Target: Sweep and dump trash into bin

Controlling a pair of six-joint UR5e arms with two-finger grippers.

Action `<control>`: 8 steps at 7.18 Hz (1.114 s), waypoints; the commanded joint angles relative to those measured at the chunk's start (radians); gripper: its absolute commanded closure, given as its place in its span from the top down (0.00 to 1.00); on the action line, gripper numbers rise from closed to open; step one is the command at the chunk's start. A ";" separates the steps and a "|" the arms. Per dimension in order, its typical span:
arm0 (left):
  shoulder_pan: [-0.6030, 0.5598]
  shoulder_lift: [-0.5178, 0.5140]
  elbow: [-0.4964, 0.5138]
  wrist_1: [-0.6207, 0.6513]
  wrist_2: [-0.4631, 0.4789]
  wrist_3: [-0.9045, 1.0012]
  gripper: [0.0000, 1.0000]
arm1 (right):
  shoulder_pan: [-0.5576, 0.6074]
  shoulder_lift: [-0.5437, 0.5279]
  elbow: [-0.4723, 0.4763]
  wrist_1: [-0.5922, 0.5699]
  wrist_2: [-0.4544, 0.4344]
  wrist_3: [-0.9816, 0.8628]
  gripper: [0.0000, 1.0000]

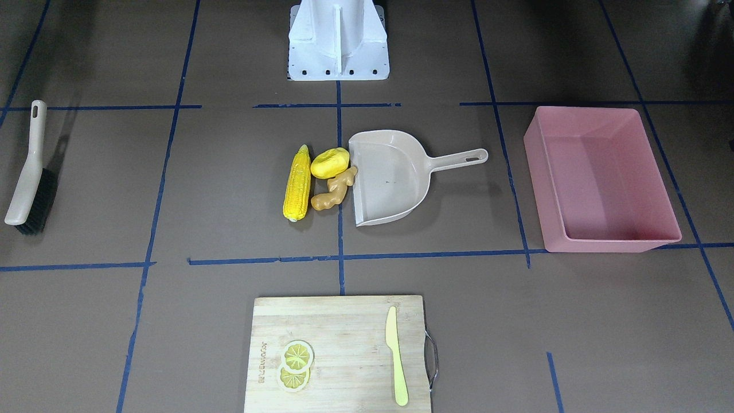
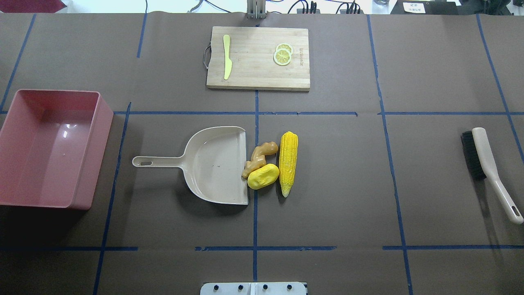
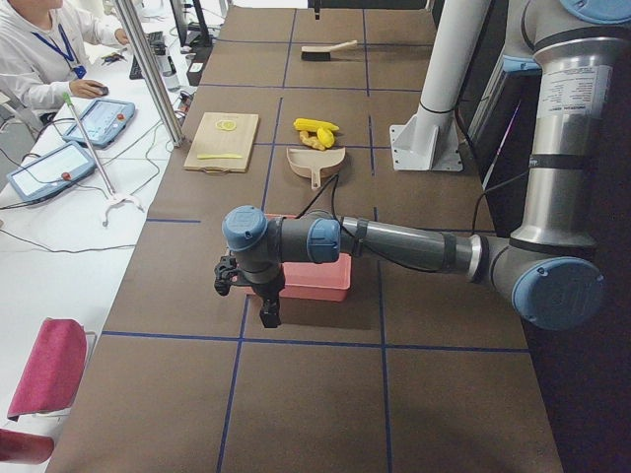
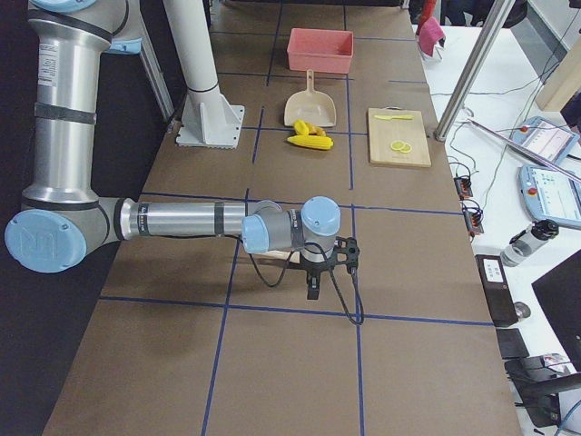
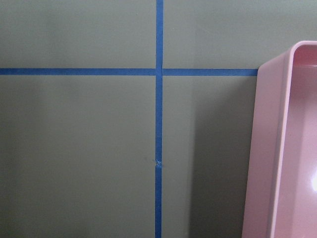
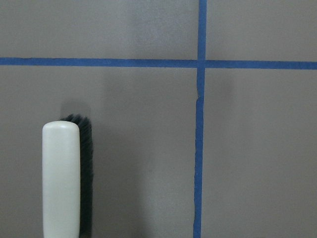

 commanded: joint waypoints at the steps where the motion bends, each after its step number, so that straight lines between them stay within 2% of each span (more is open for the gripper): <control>1: 0.002 0.014 -0.002 -0.032 -0.001 0.005 1.00 | 0.000 -0.002 0.003 0.002 -0.002 -0.003 1.00; 8: 0.005 0.002 -0.008 -0.029 0.005 -0.006 1.00 | -0.012 -0.008 0.012 0.004 0.004 0.009 1.00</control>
